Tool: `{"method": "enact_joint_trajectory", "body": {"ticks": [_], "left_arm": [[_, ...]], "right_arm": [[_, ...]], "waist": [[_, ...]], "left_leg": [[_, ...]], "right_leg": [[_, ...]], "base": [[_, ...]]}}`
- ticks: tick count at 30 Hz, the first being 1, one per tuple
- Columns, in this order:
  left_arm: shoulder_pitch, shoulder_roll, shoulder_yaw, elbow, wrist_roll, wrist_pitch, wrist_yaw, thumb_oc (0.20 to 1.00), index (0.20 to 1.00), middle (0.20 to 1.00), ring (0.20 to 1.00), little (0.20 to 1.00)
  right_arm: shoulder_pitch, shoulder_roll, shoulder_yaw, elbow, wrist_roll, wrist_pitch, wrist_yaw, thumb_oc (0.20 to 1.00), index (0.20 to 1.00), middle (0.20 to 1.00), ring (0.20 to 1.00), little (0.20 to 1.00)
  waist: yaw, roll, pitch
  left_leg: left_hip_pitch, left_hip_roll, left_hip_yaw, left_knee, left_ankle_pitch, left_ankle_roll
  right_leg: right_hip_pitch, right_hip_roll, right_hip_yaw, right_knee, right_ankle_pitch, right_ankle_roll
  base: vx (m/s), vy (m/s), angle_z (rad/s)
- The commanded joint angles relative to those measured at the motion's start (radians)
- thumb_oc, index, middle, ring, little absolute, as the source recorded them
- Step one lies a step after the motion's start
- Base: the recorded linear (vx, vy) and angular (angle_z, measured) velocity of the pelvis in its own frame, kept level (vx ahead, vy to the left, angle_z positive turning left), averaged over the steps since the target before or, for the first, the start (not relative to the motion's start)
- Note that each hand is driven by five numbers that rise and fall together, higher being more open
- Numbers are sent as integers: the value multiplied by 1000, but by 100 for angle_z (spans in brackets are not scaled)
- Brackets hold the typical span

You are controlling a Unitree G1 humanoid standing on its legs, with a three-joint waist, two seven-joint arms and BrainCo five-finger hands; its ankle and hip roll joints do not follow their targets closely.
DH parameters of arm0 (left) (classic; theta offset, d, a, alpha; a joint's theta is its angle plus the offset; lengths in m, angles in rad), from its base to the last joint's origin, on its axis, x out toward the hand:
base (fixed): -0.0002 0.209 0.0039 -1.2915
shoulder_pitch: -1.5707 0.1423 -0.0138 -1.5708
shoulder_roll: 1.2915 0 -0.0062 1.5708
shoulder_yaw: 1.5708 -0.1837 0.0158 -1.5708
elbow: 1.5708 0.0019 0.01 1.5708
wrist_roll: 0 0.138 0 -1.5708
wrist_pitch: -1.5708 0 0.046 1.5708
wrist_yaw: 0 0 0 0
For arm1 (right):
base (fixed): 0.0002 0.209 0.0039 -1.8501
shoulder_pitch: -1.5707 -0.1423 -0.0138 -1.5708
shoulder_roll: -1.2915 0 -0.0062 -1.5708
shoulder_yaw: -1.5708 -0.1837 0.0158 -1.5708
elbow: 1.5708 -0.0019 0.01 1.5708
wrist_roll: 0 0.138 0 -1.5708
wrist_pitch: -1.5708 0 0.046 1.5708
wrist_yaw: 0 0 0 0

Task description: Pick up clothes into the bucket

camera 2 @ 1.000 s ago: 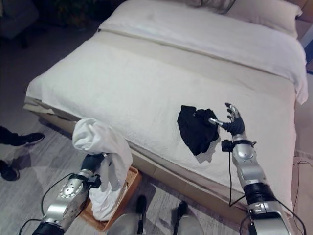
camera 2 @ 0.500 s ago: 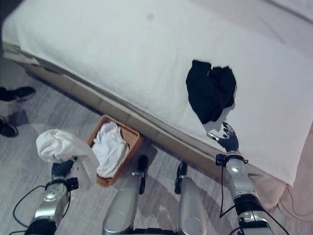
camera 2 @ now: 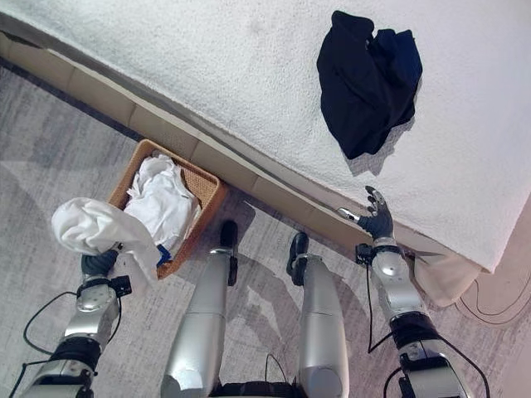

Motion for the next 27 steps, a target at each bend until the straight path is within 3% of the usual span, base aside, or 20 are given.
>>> {"method": "enact_joint_trajectory", "body": {"ticks": [1,6,10,11,12,16,18,23,26,27], "left_arm": [[-4,80,22,36,-25,-2,54,1000,1000,1000,1000,1000],[-16,78,65,56,-45,15,132,1000,1000,1000,1000,1000],[-2,22,107,-20,-120,-34,208,1000,1000,1000,1000,1000],[8,-6,120,-68,-148,-54,217,1000,1000,1000,1000,1000],[14,-7,119,-68,-148,-53,218,1000,1000,1000,1000,1000],[25,-47,113,-133,-170,-80,222,1000,1000,1000,1000,1000],[39,-68,105,-177,-160,-89,230,1000,1000,1000,1000,1000],[69,-79,48,-217,-101,-86,206,1000,1000,1000,1000,1000],[104,-78,-15,-210,-99,-88,134,1000,1000,1000,1000,1000],[119,-79,-41,-211,-102,-93,116,1000,1000,1000,1000,1000]], "right_arm": [[11,-33,19,-92,24,-61,-12,1000,1000,1000,1000,1000],[6,-29,16,-158,18,-77,-57,1000,1000,1000,1000,1000],[-11,-32,-13,-244,-25,-97,-124,1000,1000,1000,1000,1000],[-23,-32,-33,-271,-44,-100,-156,1000,1000,1000,1000,1000],[-18,-32,-30,-271,-44,-99,-156,1000,1000,1000,1000,1000],[-55,-49,-67,-312,-115,-96,-221,1000,1000,1000,1000,1000],[-80,-69,-93,-310,-179,-86,-275,1000,1000,1000,1000,1000],[-205,-175,-129,-185,-269,-37,-380,1000,1000,1000,1000,1000],[-356,-263,-108,34,-212,-4,-410,1000,1000,1000,1000,1000],[-395,-284,-96,104,-190,4,-414,1000,1000,1000,1000,1000]], "waist": [[-18,-30,-20],[-26,-39,-20],[-24,-42,-20],[-25,-41,-20],[-24,-40,-20],[-19,-33,-20],[-14,-26,-20],[14,4,-20],[53,37,-20],[66,50,-20]], "left_leg": [[23,-22,26,89,-116,58],[7,-22,23,90,-122,61],[9,-24,24,74,-121,60],[-9,-28,27,51,-81,62],[13,-25,24,60,-116,61],[19,-32,21,28,-102,61],[4,-39,24,8,-67,62],[27,-56,14,-41,-44,62],[40,-70,-2,-79,-20,57],[63,-73,-10,-84,-44,54]], "right_leg": [[61,-39,26,-62,24,75],[50,-42,26,-67,26,79],[54,-40,25,-92,34,84],[37,-45,17,-114,69,77],[56,-41,23,-101,38,84],[59,-46,20,-124,47,86],[48,-55,10,-141,75,81],[59,-69,2,-147,77,83],[68,-84,-10,-145,74,85],[87,-86,-8,-130,42,92]], "base": [[0,0,0],[2,2,1],[-12,9,1],[0,0,0],[0,0,0],[6,3,1],[-65,10,-1],[7,-11,6],[28,-68,12],[4,-48,23]]}}
